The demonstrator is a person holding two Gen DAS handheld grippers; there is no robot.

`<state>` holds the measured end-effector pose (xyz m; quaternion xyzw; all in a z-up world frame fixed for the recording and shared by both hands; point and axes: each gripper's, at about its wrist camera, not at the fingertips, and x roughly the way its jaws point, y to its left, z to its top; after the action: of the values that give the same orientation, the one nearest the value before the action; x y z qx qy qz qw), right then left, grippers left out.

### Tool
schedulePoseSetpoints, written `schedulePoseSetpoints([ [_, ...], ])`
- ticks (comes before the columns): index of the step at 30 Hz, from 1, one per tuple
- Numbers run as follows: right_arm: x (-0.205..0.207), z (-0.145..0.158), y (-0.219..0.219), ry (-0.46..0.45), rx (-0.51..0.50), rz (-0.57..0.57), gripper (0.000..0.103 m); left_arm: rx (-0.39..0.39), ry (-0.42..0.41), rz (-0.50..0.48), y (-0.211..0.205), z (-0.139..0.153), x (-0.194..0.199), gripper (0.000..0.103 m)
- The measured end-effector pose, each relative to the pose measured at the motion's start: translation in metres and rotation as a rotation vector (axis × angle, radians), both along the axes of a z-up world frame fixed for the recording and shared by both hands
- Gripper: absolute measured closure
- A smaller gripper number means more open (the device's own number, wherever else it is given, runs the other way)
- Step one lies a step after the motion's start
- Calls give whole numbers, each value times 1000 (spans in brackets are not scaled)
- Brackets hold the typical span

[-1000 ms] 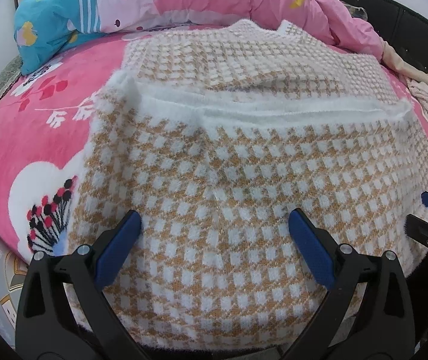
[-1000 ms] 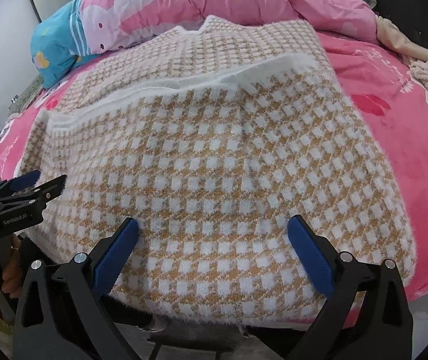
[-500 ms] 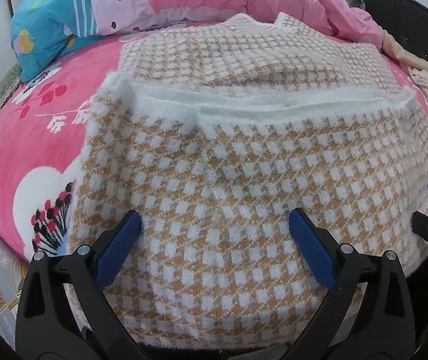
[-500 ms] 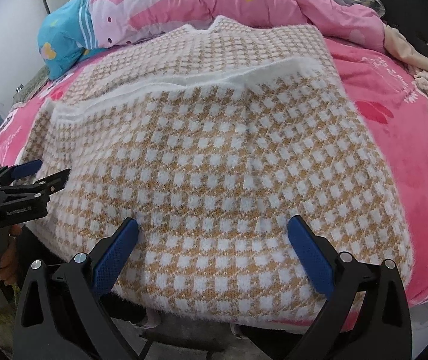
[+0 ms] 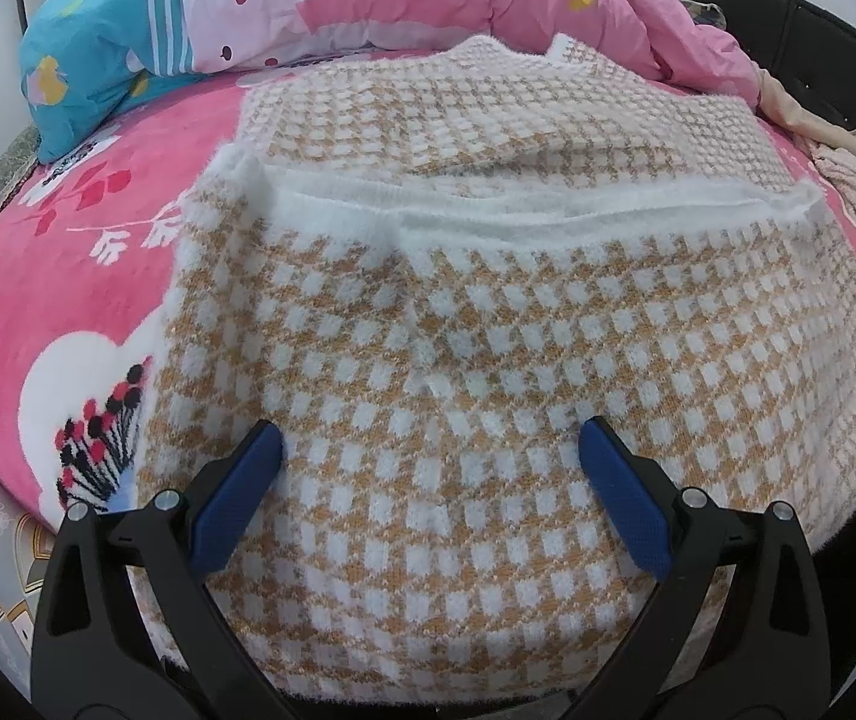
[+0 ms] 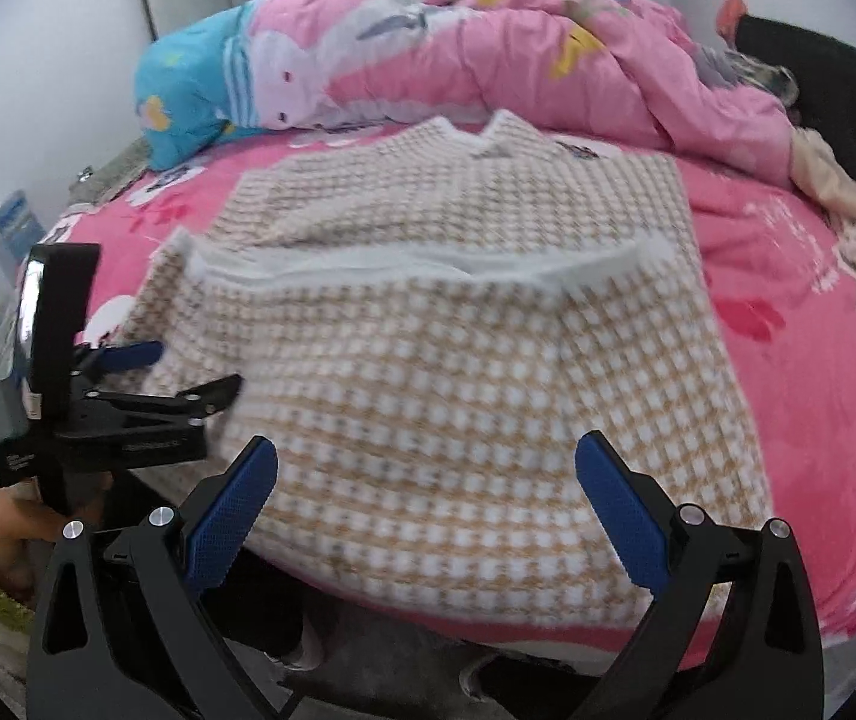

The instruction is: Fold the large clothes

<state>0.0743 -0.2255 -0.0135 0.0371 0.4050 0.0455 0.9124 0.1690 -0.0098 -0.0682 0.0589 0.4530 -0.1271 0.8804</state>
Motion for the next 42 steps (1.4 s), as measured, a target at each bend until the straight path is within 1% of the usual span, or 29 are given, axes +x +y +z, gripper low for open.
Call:
schedulePoseSetpoints([
  [2,6,-8,3,22,6,15,6,-3,8,-1,2,2,1,7],
  [5,16,-38,4,109,12,19,6,-10,15,3,4,8,4,7],
  [6,17,-45,3,130,27,15,6,-16,19,5,4,11,4,7],
  [7,17,-45,0,130,53,17,6,-27,20,6,5,16,5,7],
  [9,17,-37,-5,121,82,30,6,-37,1,2,7,30,9,7],
  [11,20,-20,-14,97,124,46,6,-48,-23,-10,8,47,16,7],
  [13,26,-1,-23,65,143,65,6,-67,-58,-30,7,70,25,7],
  [14,31,12,-28,41,146,77,6,-83,-74,-39,8,81,31,7],
  [15,38,25,-34,21,150,91,6,-115,-90,-55,8,96,42,7],
  [17,60,48,-47,-14,155,111,6,-162,-96,-69,6,116,63,7],
  [20,105,73,-65,-40,166,124,6,-238,-83,-81,-4,143,113,7],
  [21,126,81,-72,-41,158,111,6,-256,-82,-83,-10,150,138,7],
  [23,169,91,-85,-37,144,102,6,-243,-73,-80,-26,152,180,7],
  [24,188,92,-88,-30,149,93,6,-238,-62,-75,-33,150,195,7],
  [26,237,89,-96,9,190,88,6,-238,8,-93,-55,138,245,7],
  [27,263,84,-101,35,230,79,6,-255,76,-124,-70,127,274,7],
  [28,293,75,-107,79,284,73,6,-257,121,-139,-80,117,294,7],
  [29,320,65,-112,125,332,58,6,-251,151,-132,-89,108,310,7],
  [31,360,42,-117,224,385,14,6,-230,198,-104,-107,86,344,8],
  [33,388,24,-117,276,413,-8,11,-238,227,-69,-119,67,371,8],
  [34,401,15,-117,297,414,-21,12,-239,238,-58,-122,60,379,14],
  [35,409,9,-117,309,411,-28,16,-237,257,-47,-127,51,388,18],
  [37,426,-7,-119,348,428,-55,24,-221,303,-42,-133,35,399,34],
  [38,431,-15,-119,374,442,-59,32,-209,324,-31,-134,26,404,39],
  [39,435,-22,-119,398,450,-60,41,-200,351,-16,-135,17,408,52],
  [40,436,-28,-118,424,449,-65,47,-207,363,-11,-134,13,409,54],
  [41,437,-31,-118,433,454,-66,64,-220,362,-4,-133,12,409,57],
  [42,436,-31,-117,432,467,-60,77,-244,356,-8,-131,16,408,67],
])
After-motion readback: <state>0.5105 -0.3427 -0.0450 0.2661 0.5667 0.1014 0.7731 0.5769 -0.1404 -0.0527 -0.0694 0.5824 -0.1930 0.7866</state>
